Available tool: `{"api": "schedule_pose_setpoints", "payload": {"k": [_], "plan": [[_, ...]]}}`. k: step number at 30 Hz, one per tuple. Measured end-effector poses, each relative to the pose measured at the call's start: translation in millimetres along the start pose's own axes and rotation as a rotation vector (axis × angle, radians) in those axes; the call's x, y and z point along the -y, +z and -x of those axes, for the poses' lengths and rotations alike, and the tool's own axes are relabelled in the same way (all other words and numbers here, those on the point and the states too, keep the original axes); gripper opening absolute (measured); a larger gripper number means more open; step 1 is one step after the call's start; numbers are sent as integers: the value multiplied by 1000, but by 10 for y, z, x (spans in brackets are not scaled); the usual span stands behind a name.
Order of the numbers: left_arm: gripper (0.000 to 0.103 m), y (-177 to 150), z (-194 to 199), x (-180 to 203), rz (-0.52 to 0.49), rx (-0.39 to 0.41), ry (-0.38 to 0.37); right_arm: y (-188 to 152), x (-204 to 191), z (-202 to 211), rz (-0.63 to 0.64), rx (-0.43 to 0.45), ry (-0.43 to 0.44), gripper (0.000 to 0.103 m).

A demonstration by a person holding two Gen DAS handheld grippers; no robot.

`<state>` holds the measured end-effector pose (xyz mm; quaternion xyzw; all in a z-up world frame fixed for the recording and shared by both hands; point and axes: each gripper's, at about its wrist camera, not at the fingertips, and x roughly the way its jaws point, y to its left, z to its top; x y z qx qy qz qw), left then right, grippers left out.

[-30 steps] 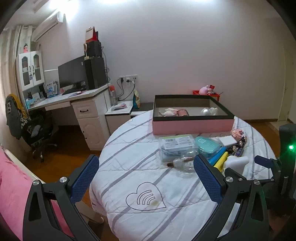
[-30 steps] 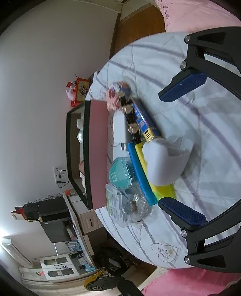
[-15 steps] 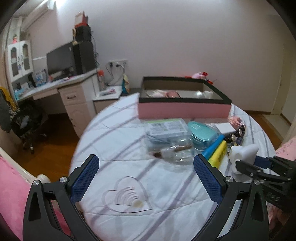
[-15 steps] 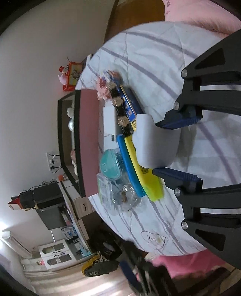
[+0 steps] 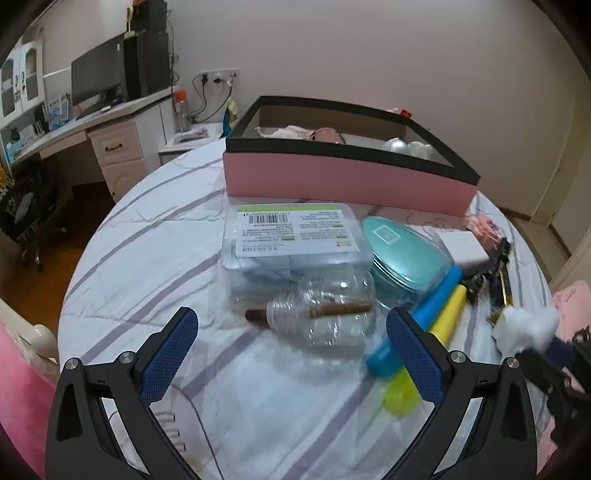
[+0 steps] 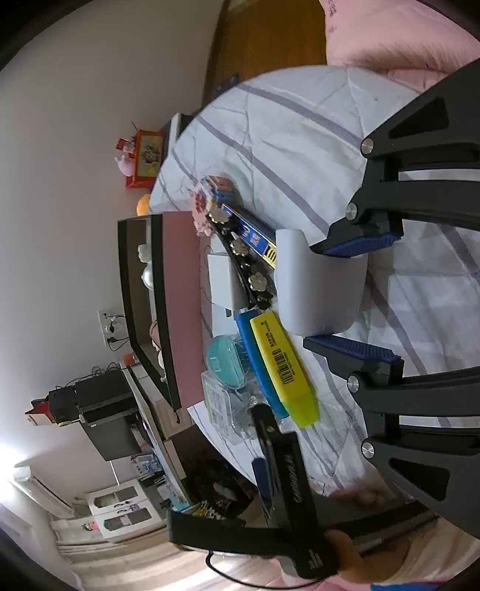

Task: Organize rigid objects
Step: 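Grasp the glass bottle with the left tool while the right tool grasps the white cylinder, then place the glass bottle and white cylinder into the pink box, opening both tools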

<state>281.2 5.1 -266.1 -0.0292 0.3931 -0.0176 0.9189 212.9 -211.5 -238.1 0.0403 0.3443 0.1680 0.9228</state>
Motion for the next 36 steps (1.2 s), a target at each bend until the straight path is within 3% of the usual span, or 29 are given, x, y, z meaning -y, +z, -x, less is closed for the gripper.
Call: {"api": "schedule_pose_setpoints", "payload": {"k": [3, 4, 6, 7, 9, 13, 19, 23, 36], "plan": [[102, 44, -64, -18, 8, -18, -8, 14, 11, -21, -1, -2, 8, 42], [99, 43, -86, -26, 8, -27, -14, 22, 12, -27, -3, -2, 12, 42], [78, 34, -126, -52, 12, -48, -57, 24, 1, -38, -4, -4, 13, 42], [76, 26, -130, -61, 12, -52, -68, 23, -6, -43, -3, -5, 12, 42], [76, 20, -114, -41, -18, -47, -67, 13, -15, -51, -5, -5, 8, 42], [76, -55, -1, -34, -72, -11, 5, -25, -37, -53, -13, -1, -11, 42], [76, -175, 222, -146, -83, 13, 46, -52, -110, -95, -3, -3, -78, 47], [76, -202, 341, -156, -95, 29, 33, -77, -121, -168, 12, -9, -103, 47], [76, -120, 638, -66, -118, 102, -4, 119, -305, 156, 43, 80, -35, 43]]}}
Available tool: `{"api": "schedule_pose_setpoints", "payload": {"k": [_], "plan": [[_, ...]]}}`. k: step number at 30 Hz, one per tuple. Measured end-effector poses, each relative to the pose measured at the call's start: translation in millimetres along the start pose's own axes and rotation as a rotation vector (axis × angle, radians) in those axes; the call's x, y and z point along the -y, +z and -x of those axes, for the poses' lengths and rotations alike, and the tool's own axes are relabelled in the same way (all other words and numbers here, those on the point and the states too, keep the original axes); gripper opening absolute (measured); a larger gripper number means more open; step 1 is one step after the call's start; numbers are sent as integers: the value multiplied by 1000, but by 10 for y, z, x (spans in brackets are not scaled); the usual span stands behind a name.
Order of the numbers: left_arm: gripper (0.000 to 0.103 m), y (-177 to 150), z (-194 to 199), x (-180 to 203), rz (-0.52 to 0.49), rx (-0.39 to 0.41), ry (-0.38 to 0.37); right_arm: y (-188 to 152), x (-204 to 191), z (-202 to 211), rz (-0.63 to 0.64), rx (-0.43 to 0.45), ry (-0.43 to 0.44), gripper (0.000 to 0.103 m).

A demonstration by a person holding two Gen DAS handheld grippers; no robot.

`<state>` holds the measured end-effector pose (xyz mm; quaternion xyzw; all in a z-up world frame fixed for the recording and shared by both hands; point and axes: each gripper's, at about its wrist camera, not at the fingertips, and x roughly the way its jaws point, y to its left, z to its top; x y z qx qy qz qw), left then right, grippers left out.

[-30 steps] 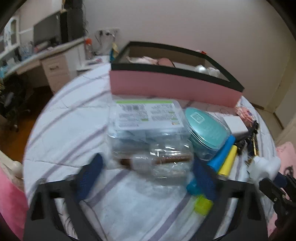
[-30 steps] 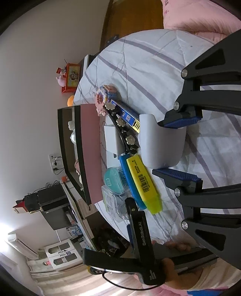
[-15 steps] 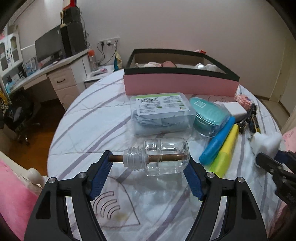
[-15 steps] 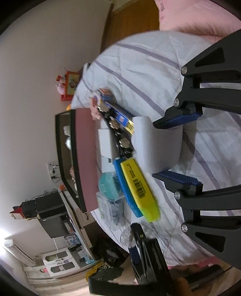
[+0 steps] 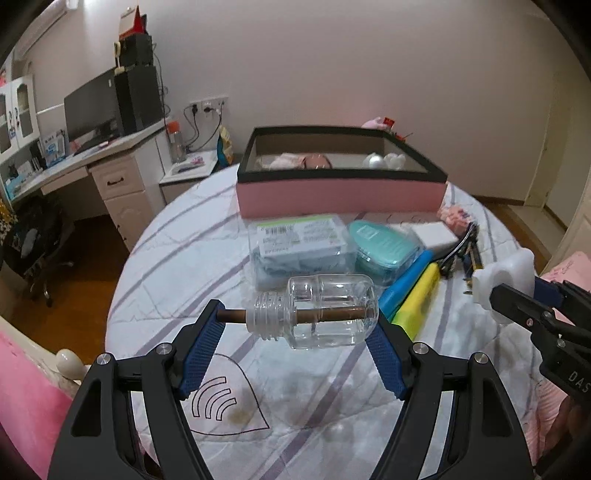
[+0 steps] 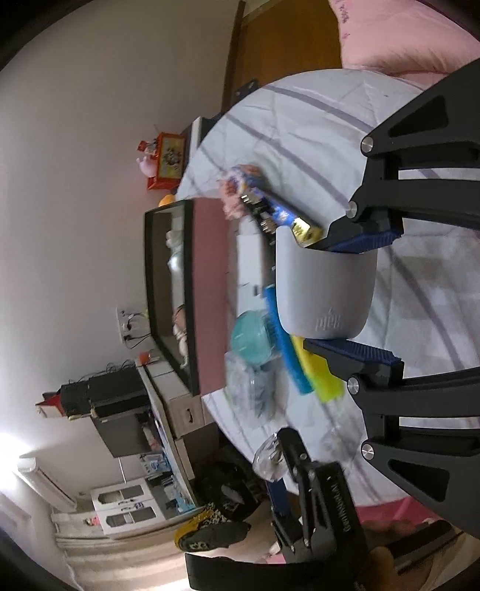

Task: Organize rigid objects
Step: 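Place the glass bottle and white cylinder into the pink box, opening both tools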

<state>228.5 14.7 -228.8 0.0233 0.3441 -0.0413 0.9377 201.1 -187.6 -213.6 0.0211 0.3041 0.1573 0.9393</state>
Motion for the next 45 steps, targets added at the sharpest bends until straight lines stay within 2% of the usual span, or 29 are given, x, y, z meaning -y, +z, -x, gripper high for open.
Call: {"api": "schedule_pose_setpoints", "payload": {"k": [8, 18, 24, 30, 38, 45], "plan": [[76, 216, 262, 57, -7, 93, 15, 258, -154, 115, 45, 75, 11, 43], [76, 571, 836, 101, 8, 321, 52, 659, -265, 375, 83, 209, 5, 43], [76, 729, 1033, 116, 2, 400, 55, 833, -348, 499, 110, 273, 5, 43], [76, 886, 1065, 97, 1, 439, 63, 976, -354, 512, 118, 305, 0, 43], [76, 1073, 895, 107, -12, 445, 81, 1176, -269, 354, 122, 309, -7, 43], [76, 1461, 397, 92, -37, 404, 88, 1427, -144, 17, 130, 269, 1, 43]]}}
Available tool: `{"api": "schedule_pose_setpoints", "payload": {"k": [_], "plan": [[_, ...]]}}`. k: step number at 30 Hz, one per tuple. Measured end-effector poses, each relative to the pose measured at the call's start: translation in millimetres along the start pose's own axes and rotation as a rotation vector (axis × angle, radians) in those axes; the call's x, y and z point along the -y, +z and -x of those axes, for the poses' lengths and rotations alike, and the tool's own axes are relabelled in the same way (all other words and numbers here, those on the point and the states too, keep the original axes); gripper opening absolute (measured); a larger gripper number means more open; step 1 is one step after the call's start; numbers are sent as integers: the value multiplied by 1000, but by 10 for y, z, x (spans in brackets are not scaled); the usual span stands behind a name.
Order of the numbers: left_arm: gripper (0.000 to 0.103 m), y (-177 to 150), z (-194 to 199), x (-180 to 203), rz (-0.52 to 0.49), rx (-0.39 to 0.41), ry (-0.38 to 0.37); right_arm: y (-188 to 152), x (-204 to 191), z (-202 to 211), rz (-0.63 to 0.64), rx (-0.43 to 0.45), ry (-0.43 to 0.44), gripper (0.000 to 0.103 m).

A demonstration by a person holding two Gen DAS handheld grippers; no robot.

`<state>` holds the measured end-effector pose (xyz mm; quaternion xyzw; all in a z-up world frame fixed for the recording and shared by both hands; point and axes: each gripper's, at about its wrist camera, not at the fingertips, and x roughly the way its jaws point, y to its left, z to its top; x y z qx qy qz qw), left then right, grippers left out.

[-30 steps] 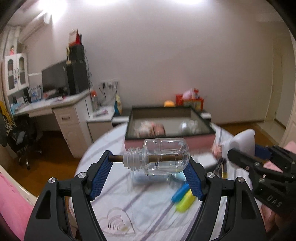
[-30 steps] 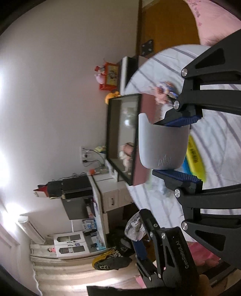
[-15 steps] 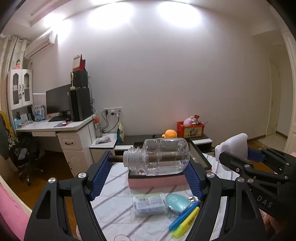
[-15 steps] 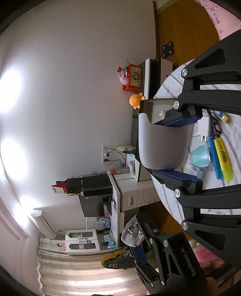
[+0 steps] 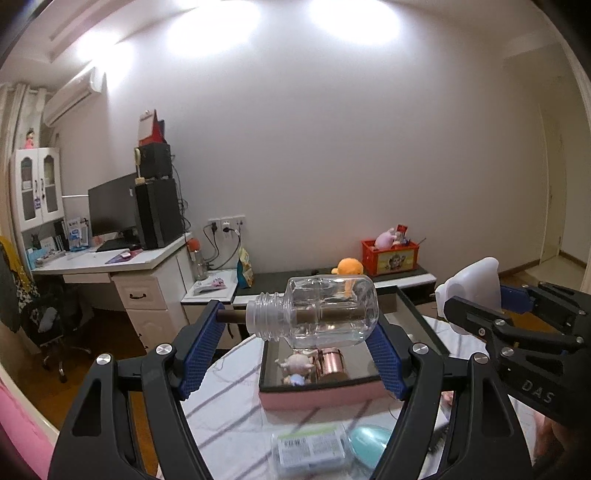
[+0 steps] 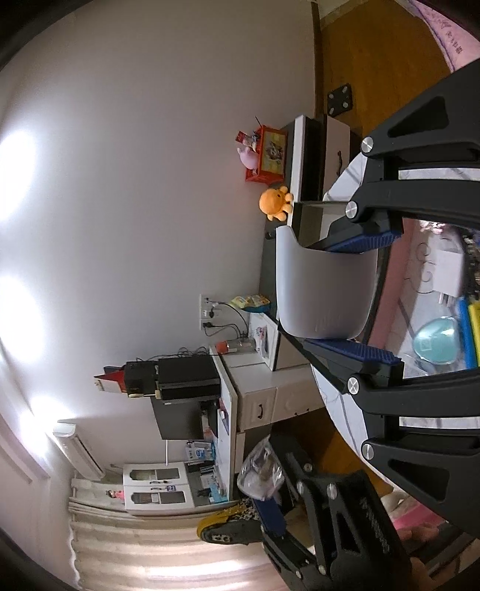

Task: Organize rigid objects
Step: 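Place the glass bottle and white cylinder into the pink box, opening both tools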

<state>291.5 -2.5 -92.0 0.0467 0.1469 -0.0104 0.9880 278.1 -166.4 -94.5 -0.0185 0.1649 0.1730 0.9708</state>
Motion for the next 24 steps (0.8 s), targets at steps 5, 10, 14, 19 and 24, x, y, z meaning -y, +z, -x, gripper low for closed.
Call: {"api": "schedule_pose_setpoints", "payload": {"k": [5, 10, 14, 19, 24], "plan": [[76, 62, -700, 18, -5, -108, -66, 104, 147, -447, 9, -63, -13, 43], [76, 13, -1457, 76, -31, -254, -106, 119, 360, -1013, 3, -171, -26, 43], [76, -70, -2026, 125, -31, -375, -131, 88, 499, -1473, 0, -274, -15, 43], [76, -161, -2507, 225, -49, -480, -121, -2, 593, -2021, 8, -402, -22, 43], [76, -294, -2875, 354, -76, -574, -115, -155, 708, -2407, 13, -521, -60, 43]]}}
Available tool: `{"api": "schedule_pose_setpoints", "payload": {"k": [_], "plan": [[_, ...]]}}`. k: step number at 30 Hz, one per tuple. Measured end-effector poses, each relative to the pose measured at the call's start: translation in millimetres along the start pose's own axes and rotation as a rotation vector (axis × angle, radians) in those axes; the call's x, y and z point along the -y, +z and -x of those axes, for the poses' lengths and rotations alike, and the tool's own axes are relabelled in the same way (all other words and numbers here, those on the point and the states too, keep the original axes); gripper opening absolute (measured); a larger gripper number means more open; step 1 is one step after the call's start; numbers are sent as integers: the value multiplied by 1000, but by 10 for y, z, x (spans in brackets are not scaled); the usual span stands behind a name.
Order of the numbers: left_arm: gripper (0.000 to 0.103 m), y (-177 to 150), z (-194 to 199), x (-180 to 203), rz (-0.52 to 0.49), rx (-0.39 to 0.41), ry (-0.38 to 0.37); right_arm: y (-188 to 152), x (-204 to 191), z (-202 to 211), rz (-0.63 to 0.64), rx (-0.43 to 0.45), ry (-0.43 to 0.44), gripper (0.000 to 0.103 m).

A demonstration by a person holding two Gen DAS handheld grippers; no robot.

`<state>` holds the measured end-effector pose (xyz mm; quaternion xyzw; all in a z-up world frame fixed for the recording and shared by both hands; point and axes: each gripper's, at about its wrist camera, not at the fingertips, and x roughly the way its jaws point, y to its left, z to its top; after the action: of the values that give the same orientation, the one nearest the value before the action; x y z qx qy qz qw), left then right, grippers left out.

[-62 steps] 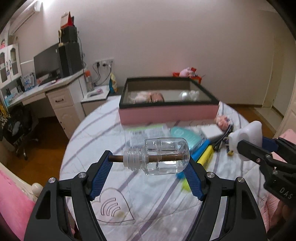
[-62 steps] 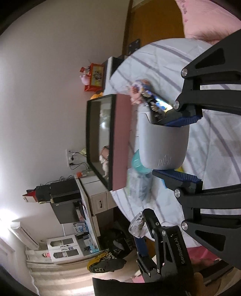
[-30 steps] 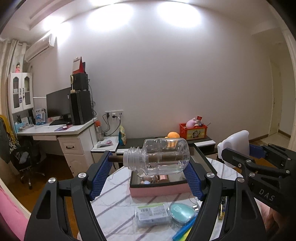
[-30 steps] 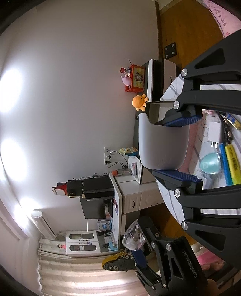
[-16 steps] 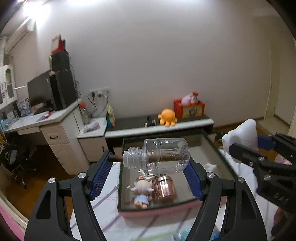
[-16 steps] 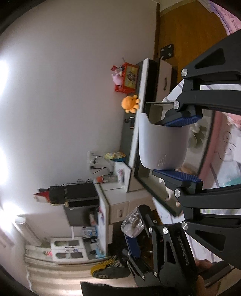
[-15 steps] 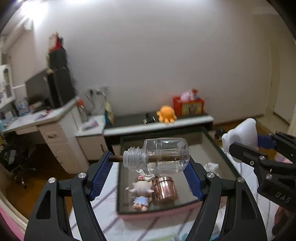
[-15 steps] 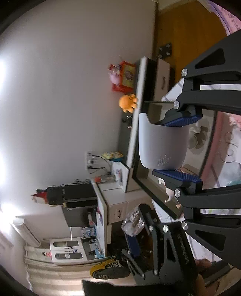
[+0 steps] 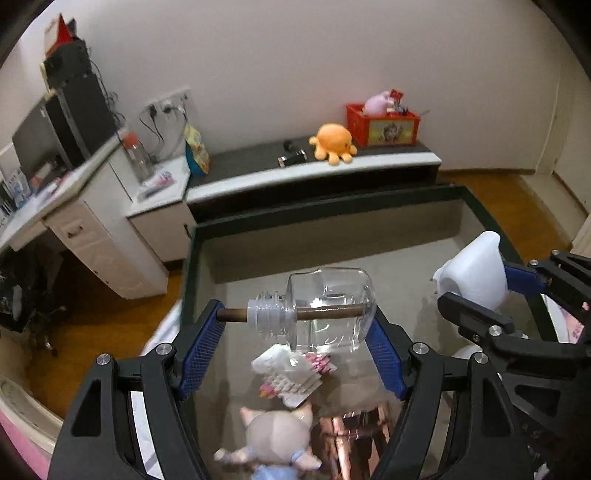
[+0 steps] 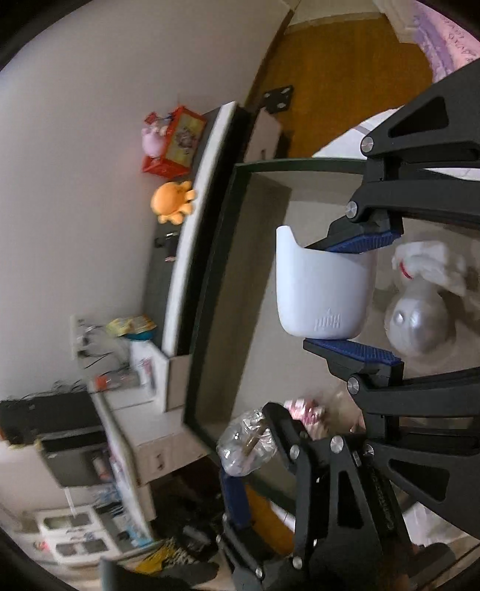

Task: Organize rigid objects
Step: 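Place the glass bottle and white cylinder into the pink box, opening both tools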

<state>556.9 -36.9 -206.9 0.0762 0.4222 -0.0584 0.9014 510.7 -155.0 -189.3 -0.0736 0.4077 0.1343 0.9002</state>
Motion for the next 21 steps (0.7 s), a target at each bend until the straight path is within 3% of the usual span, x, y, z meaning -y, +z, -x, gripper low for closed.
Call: {"api": "schedule_pose_setpoints", "payload": {"k": [4, 6, 8, 12, 16, 21], "plan": [[76, 9, -164, 21, -7, -44, 20, -20, 48, -46, -10, -18, -5, 44], [79, 26, -124, 16, 0, -27, 32, -21, 56, -27, -13, -21, 13, 45], [88, 20, -73, -36, 18, -12, 54, 15, 83, -27, -25, -18, 6, 53], [96, -38, 78, -181, 76, 18, 18, 20, 175, 138, -65, 43, 14, 81], [100, -171, 437, -228, 91, 95, 17, -19, 136, 480, -77, 110, 47, 81], [103, -475, 1236, -272, 118, 256, 11, -188, 34, 1078, -81, 239, 69, 84]]}}
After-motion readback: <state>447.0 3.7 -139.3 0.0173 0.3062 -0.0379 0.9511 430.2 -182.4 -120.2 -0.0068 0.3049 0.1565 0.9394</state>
